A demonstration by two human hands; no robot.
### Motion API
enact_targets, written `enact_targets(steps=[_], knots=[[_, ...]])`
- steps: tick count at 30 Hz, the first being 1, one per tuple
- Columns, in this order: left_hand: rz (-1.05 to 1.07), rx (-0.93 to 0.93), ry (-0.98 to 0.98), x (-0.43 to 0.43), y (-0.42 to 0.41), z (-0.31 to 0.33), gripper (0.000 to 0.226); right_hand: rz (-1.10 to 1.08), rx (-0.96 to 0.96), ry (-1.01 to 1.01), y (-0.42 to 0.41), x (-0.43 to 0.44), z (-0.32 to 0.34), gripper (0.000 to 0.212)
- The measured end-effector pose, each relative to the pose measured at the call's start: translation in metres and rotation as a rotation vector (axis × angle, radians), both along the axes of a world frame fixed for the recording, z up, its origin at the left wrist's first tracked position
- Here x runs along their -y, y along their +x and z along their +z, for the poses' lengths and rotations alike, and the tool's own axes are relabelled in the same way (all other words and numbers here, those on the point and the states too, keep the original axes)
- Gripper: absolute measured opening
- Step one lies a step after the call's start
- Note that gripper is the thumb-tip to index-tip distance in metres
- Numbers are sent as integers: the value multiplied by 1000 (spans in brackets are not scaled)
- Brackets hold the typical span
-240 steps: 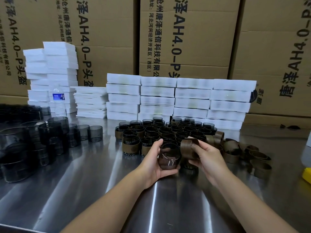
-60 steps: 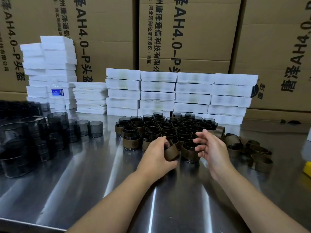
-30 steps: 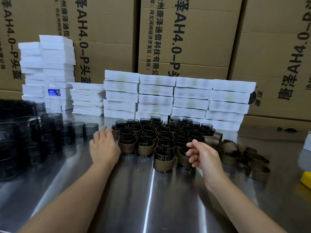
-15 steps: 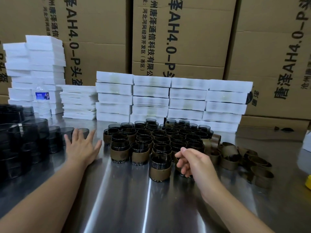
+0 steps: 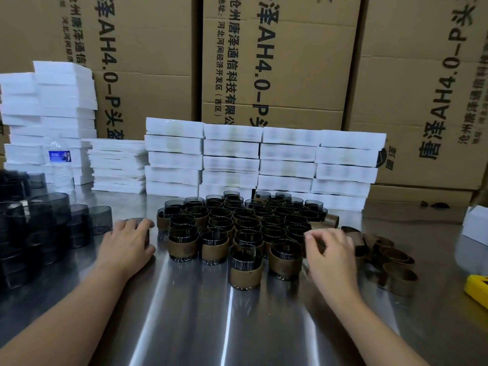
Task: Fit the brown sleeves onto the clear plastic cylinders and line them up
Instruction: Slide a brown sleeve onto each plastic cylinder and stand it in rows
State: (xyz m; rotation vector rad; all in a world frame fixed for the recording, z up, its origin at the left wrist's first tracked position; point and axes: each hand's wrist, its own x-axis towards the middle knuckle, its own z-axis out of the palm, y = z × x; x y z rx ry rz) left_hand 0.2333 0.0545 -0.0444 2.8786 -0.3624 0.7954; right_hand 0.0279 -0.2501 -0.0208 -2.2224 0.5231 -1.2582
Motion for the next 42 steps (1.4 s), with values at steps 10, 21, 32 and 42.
enact_targets(steps=[10, 21, 32, 42], knots=[[-345, 294, -218, 20, -56, 8, 64, -485, -268, 180, -12, 42, -7, 57], [-961, 134, -899, 112, -177, 38, 58, -592, -596, 56, -19, 40, -4, 57], [-1007, -1054, -1507, 131, -185, 21, 45, -448, -430, 293, -31, 70, -1, 52], [-970, -1199, -1886, 109, -155, 36, 58, -259, 12, 88, -25, 40, 20, 32]])
